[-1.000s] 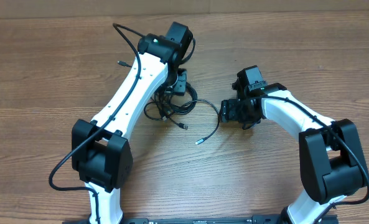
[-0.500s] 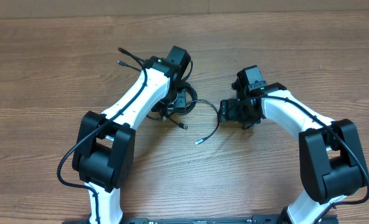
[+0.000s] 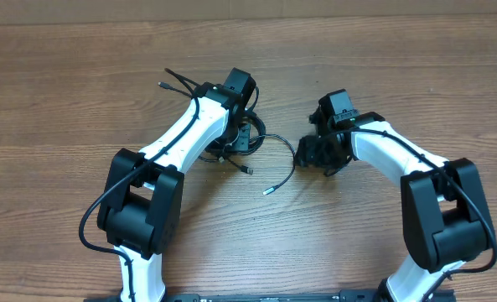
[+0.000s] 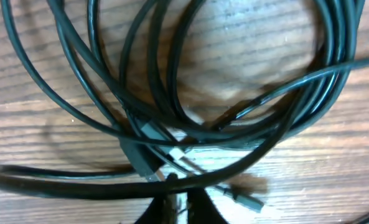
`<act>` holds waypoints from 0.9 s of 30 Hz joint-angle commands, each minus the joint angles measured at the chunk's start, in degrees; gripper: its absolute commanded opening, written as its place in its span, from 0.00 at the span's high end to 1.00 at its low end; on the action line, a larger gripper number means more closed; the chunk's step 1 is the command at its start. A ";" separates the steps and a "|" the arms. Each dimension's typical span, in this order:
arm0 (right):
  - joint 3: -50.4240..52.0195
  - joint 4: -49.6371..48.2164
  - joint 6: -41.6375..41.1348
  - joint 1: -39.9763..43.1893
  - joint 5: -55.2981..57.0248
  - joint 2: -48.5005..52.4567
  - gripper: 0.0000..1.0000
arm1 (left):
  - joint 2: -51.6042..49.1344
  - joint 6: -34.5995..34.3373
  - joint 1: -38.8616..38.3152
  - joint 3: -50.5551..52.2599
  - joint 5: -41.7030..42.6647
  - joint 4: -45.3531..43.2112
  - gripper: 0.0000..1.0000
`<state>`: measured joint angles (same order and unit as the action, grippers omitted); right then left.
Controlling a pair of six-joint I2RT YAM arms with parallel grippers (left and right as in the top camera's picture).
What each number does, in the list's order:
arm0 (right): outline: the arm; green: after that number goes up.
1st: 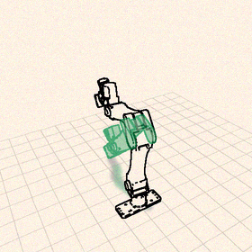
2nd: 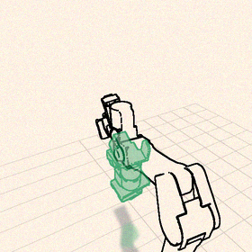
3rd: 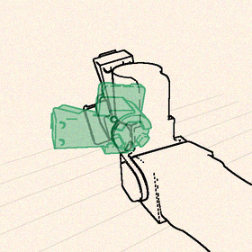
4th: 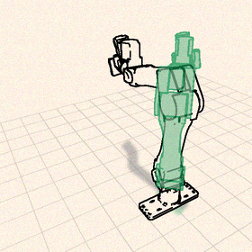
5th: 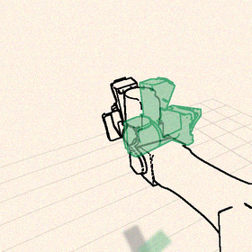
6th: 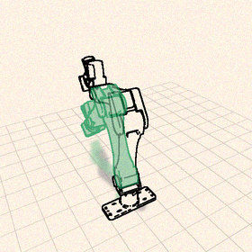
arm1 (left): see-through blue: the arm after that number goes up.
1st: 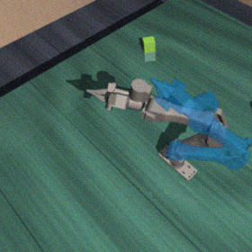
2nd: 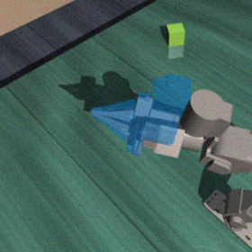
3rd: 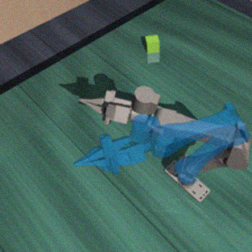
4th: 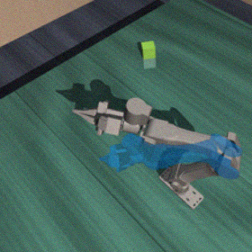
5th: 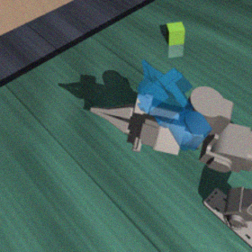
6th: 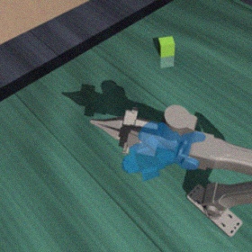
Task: Untangle cables
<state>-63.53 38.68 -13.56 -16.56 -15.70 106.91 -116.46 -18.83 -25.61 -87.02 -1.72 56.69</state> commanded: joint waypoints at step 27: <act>0.55 -1.01 -3.80 22.58 -21.27 1.44 0.26 | -1.60 11.65 -6.60 -13.14 16.39 4.79 0.58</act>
<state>-63.29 36.07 -16.49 1.96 -35.44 107.96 -116.68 -5.76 -30.46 -102.17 18.81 62.41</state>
